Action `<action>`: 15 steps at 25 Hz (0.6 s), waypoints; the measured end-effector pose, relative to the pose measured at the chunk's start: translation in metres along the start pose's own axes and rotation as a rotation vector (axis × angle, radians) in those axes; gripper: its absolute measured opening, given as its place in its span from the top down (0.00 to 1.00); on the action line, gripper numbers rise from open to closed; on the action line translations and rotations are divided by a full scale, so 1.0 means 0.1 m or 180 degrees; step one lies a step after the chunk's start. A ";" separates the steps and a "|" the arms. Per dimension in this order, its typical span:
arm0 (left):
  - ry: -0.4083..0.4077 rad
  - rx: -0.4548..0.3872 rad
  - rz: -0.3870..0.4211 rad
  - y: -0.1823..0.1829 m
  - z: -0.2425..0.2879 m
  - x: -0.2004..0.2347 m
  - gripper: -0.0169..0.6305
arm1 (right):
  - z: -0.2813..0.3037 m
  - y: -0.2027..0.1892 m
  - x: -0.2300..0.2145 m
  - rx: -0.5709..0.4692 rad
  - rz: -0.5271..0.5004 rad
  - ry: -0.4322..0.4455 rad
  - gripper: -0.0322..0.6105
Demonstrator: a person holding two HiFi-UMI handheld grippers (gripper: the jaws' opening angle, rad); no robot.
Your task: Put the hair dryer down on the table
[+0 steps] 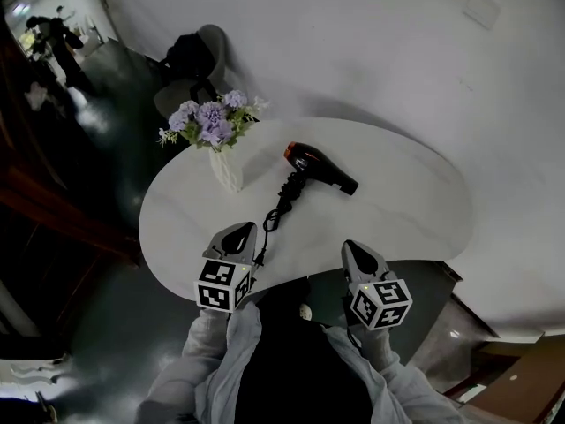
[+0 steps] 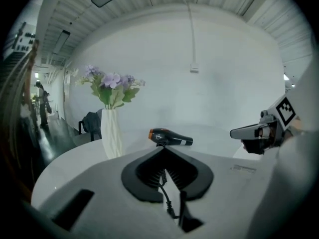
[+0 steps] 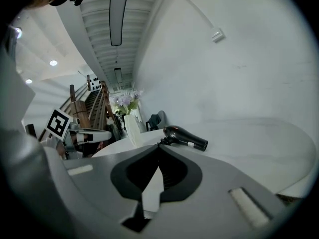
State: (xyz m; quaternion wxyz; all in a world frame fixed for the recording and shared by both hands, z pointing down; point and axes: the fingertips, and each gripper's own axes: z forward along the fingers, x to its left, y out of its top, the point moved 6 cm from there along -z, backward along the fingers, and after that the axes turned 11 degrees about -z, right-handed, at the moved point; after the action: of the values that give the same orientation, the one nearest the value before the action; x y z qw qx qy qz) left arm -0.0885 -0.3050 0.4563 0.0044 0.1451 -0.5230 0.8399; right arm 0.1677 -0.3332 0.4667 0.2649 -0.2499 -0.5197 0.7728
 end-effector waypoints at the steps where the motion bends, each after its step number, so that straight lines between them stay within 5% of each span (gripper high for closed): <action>1: -0.0009 -0.0045 -0.0024 -0.01 -0.05 0.00 0.96 | -0.02 0.01 0.01 -0.0017 -0.0029 0.0004 0.94; 15: -0.0088 -0.0082 -0.0095 -0.15 -0.17 -0.12 0.96 | -0.10 0.09 0.05 -0.0120 -0.0169 0.0012 0.94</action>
State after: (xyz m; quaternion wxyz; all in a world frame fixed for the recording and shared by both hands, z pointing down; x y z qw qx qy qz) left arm -0.0791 -0.2817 0.4596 0.0116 0.1644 -0.5316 0.8308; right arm 0.1691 -0.3262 0.4546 0.2815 -0.2425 -0.5402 0.7551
